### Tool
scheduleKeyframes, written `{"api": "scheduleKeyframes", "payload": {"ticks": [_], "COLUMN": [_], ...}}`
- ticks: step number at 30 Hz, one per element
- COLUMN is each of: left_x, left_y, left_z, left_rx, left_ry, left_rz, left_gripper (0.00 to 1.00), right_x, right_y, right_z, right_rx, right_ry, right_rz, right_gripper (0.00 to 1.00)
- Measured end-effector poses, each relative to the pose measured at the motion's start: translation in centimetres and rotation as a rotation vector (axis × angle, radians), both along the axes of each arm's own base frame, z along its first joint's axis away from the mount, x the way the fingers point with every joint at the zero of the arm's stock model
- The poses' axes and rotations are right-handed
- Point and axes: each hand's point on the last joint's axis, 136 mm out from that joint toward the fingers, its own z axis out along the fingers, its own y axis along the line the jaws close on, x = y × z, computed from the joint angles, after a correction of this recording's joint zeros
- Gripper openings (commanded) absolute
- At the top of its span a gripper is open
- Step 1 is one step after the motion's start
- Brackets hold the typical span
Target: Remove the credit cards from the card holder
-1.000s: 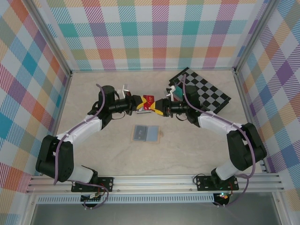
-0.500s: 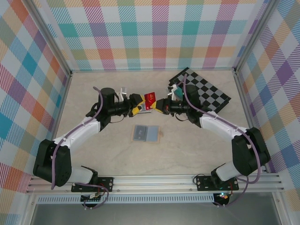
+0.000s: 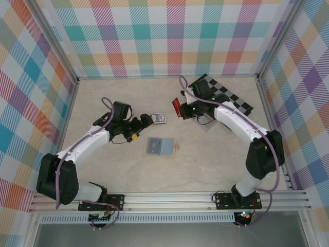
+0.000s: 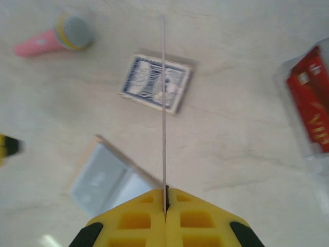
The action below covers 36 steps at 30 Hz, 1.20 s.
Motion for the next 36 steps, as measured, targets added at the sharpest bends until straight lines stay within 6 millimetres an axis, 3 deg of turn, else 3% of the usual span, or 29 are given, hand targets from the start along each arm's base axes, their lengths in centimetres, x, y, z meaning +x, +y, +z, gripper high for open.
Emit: {"api": "scheduleKeyframes", "payload": {"ticks": [7,14,19,25,36], "left_x": [-0.4,-1.1,-1.1,-0.8,-0.8], "left_y": [1.5,2.3,2.6,2.6,2.1], "left_z": [-0.8,-1.5,-1.7,-2.0,-2.8], "left_rx": [0.104,0.162,0.186,0.191,0.176], "left_ry": [0.006,0.025,0.017,0.024,0.054], "left_rz": [-0.003,-0.021,-0.029,-0.031,-0.046], "left_gripper": [1.0,1.0,1.0,1.0,1.0], "right_x": [2.9,4.5,6.3,6.3,7.2], "right_y": [-3.2,-5.5,-5.9,-5.8,-7.0], "right_z": [-4.1,-5.1,-5.8,-7.4,-8.4], "right_rx": [-0.298,-0.423,-0.461,-0.477,-0.499], "right_ry": [0.003,0.012,0.01,0.05,0.075], "right_rz": [0.109,0.206,0.228,0.251,0.222], "right_gripper": [0.0,0.0,0.0,0.0,0.0]}}
